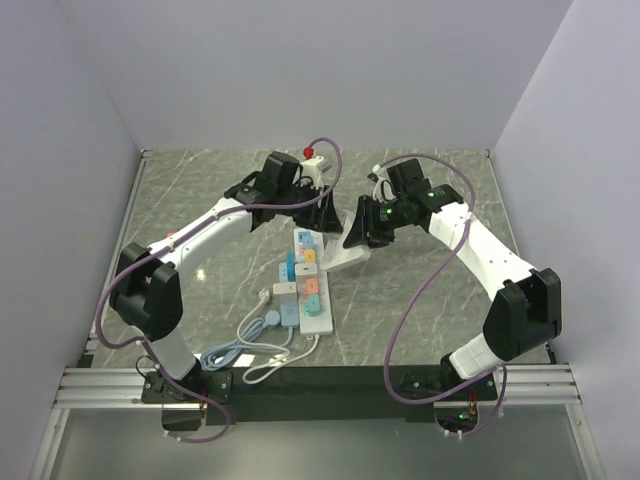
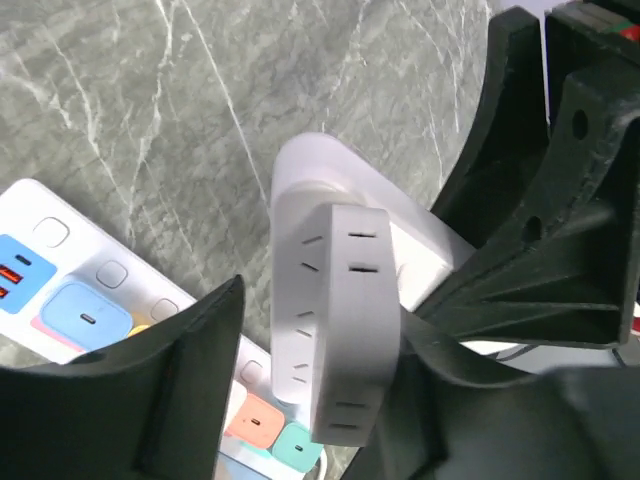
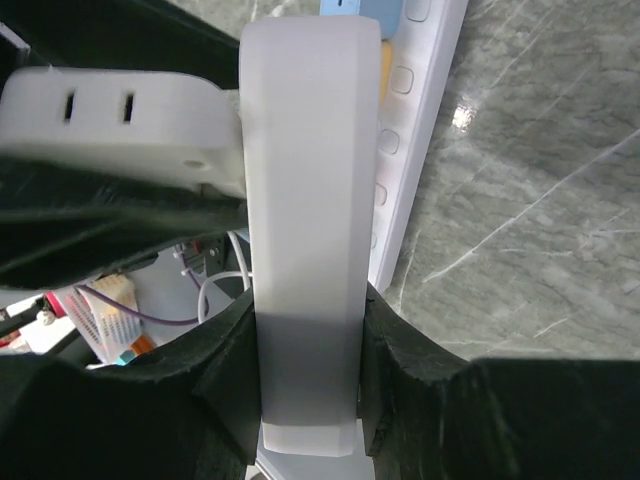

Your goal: Pull the plug off the socket

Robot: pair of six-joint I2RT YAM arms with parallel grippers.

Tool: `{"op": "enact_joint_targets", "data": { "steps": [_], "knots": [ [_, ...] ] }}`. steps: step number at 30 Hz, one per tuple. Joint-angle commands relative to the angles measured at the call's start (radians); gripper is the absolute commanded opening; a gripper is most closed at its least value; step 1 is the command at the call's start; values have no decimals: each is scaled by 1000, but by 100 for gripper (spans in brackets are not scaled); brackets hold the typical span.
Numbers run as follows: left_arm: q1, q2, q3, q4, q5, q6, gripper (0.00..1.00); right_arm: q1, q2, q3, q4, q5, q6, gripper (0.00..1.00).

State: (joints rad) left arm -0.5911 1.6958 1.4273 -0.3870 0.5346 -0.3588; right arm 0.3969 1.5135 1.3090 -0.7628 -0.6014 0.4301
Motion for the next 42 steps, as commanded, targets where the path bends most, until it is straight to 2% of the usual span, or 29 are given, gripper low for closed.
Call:
{"op": "enact_joint_targets", "data": {
  "steps": [1,2,4,5,7,8,10,12,15,16,19,21,22,24,26,30,31,34,37,42],
  "knots": [
    [-12,1,42,-10,-90,21,55,14,-18,59,34,-46,-4,0],
    [-13,-1,42,-3,-85,18,47,16,-16,61,31,-47,-7,0],
    [-16,-10,35,32,-65,6,37,17,-15,67,20,-47,-17,0],
    [-18,-18,33,45,-58,0,28,20,-12,65,19,-46,-21,0],
    [-22,-30,27,65,-53,-9,19,22,-10,61,14,-41,-27,0],
    [-24,-33,25,74,-53,-11,10,20,-7,59,13,-35,-27,0],
    [-27,-31,28,70,-48,-9,1,20,-4,53,11,-14,-22,0],
    [-29,-35,28,48,-76,3,1,19,1,46,14,8,-4,0],
    [-27,-51,9,20,-159,6,1,-10,23,41,-15,135,45,0],
    [-24,-77,-17,20,-232,1,1,-30,31,33,-36,206,62,0],
    [16,-159,-88,45,-324,-48,0,-131,42,-19,-52,305,107,0],
    [104,-240,-170,80,-311,-110,0,-200,25,-46,-56,399,108,0],
    [193,-267,-203,130,-258,-135,0,-220,11,-50,-62,449,107,0],
    [288,-333,-289,177,-194,-184,1,-275,-2,-56,-72,488,102,0],
    [399,-346,-307,175,-148,-180,0,-309,-19,-57,-72,515,99,0],
    [557,-323,-362,186,-82,-166,0,-391,-41,-99,-8,517,136,0],
    [621,-314,-375,192,-84,-167,0,-444,-44,-112,11,506,148,0],
    [745,-263,-429,256,-42,-196,0,-509,-55,-180,107,424,196,0],
    [835,-196,-450,312,-16,-239,0,-566,-58,-224,178,371,240,0],
    [902,-107,-485,442,-18,-345,1,-616,-56,-283,299,330,315,0]
  ]
}}
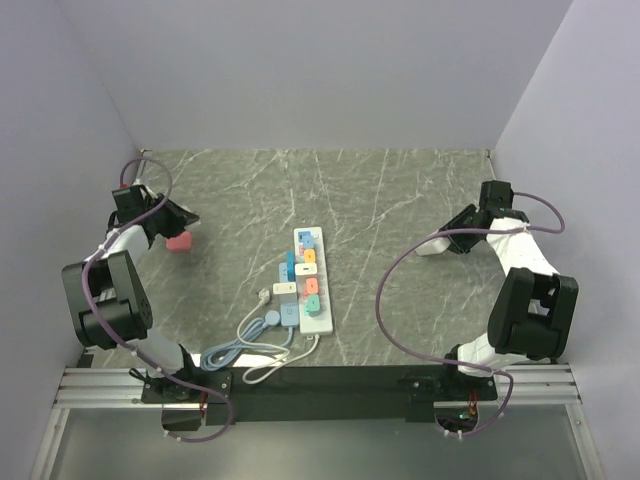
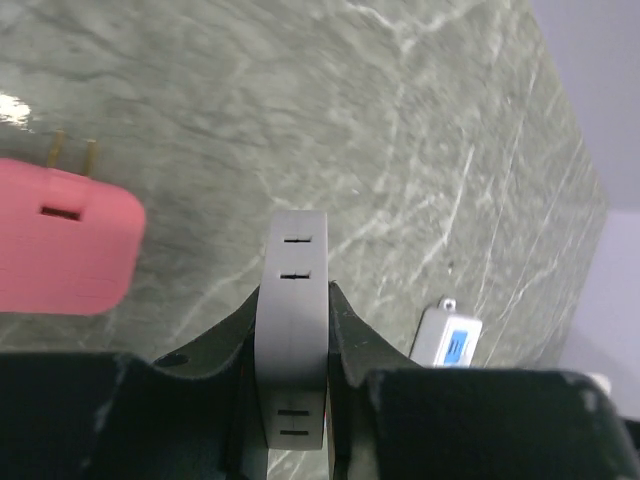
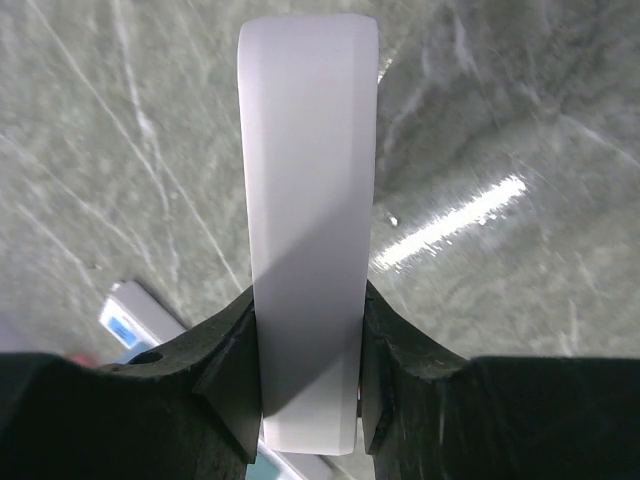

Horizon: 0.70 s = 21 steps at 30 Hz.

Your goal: Pull the plug off the socket

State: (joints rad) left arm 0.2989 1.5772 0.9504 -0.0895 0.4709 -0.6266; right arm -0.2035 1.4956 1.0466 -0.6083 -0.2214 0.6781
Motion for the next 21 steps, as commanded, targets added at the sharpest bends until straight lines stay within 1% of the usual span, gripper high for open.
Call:
{"op": "enact_joint_targets", "data": {
  "steps": [1,3,10,12,15,16,18,19,21],
  "knots": [
    [19,23,-6,151,25,-87,1,-23,-31,-31,162,-79,80,0],
    [25,62,16,137,-3,-88,1,-39,-21,-49,197,-85,107,0],
    [91,173,30,165,-29,-116,12,-111,-46,-129,340,-118,201,0],
    [101,205,42,163,-29,-108,15,-129,-51,-138,361,-116,225,0],
    [117,214,39,165,-41,-108,20,-155,-49,-142,380,-121,248,0],
    [118,214,36,166,-44,-113,26,-163,-43,-131,375,-124,248,0],
    [121,210,28,166,-49,-119,33,-169,-31,-129,378,-133,248,0],
    [124,208,28,163,-51,-120,40,-171,-29,-128,375,-131,250,0],
    [124,205,33,140,-61,-125,47,-177,-26,-129,372,-131,252,0]
  ]
}}
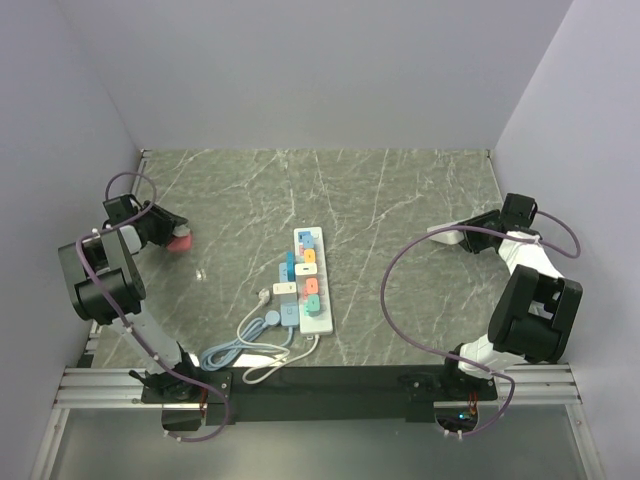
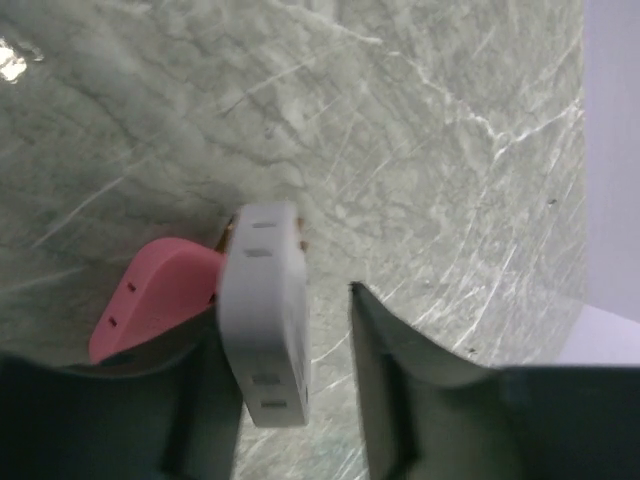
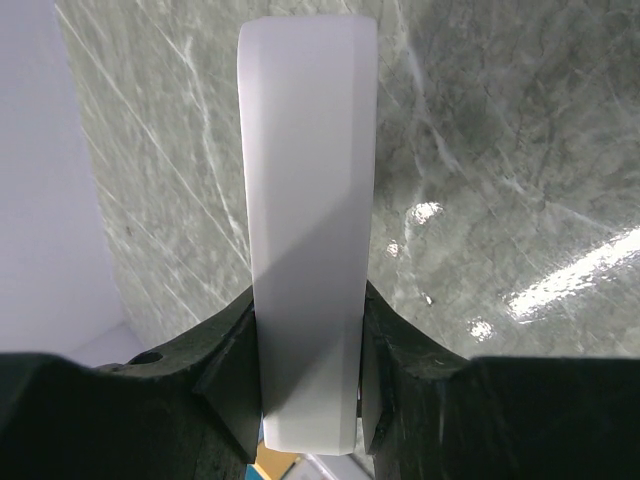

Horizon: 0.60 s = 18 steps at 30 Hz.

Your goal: Pull the plug off the socket

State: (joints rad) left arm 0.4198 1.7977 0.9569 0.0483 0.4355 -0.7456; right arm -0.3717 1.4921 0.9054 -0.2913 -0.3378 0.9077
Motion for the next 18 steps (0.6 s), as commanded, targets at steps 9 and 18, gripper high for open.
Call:
{"op": "enact_joint_targets", "data": {
  "steps": [9,18],
  "knots": [
    [11,-99,23,-137,-89,-29,65,-27,-39,-11,44,-6,34,0],
    [31,-274,-47,-240,-66,-18,66,-55,-33,-43,78,-3,77,0]
  ]
}}
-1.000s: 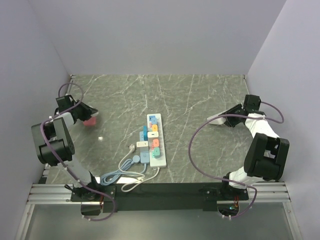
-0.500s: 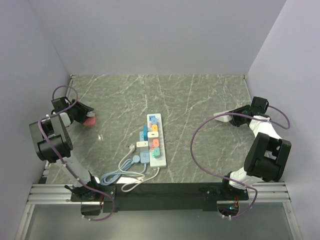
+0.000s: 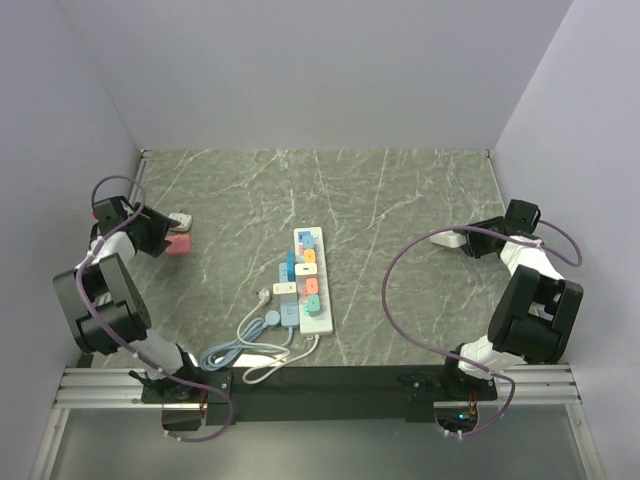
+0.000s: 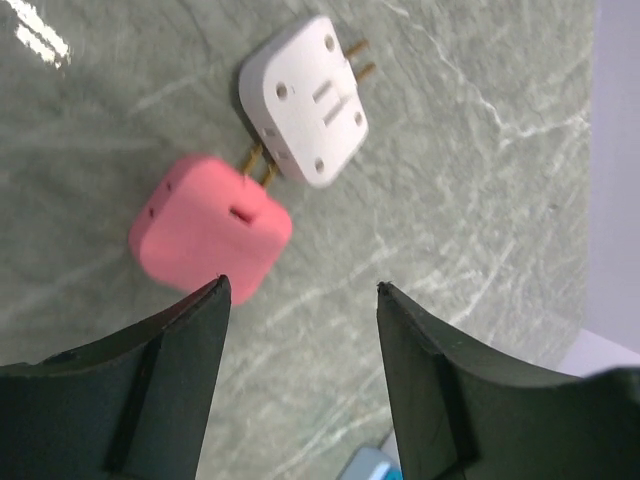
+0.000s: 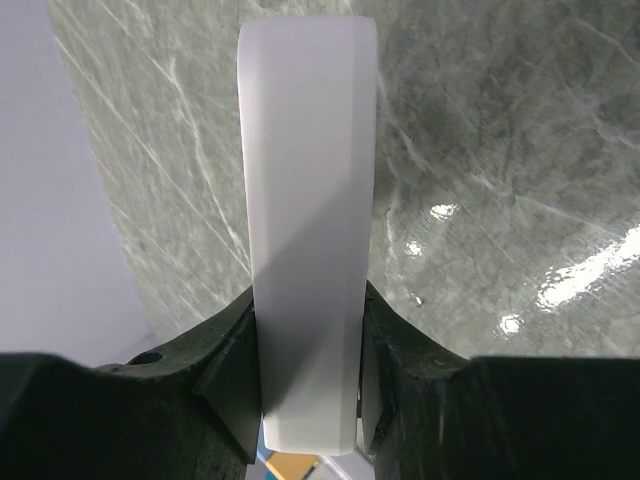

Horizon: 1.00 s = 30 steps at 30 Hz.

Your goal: Pull the plug off the socket

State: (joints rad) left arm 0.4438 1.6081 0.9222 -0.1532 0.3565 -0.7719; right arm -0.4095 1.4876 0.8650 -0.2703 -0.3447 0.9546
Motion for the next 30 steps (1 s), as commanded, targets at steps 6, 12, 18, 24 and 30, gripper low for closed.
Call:
{"op": "enact_joint_targets", "data": {
  "steps": [6,12,18,24,30],
  "knots": [
    [6,-201,-14,-92,105,16,66,-41,31,45,59,76,70,0],
    [-8,-323,-115,15,243,-35,66,-72,17,-23,204,125,151,0],
    [-144,-323,-171,79,354,-30,66,-84,60,-104,373,73,254,8],
    [-269,-329,-187,122,366,-46,66,-95,134,-185,491,39,342,27],
    [-313,-333,-177,122,361,-49,66,-107,155,-199,488,38,313,48]
  ]
}}
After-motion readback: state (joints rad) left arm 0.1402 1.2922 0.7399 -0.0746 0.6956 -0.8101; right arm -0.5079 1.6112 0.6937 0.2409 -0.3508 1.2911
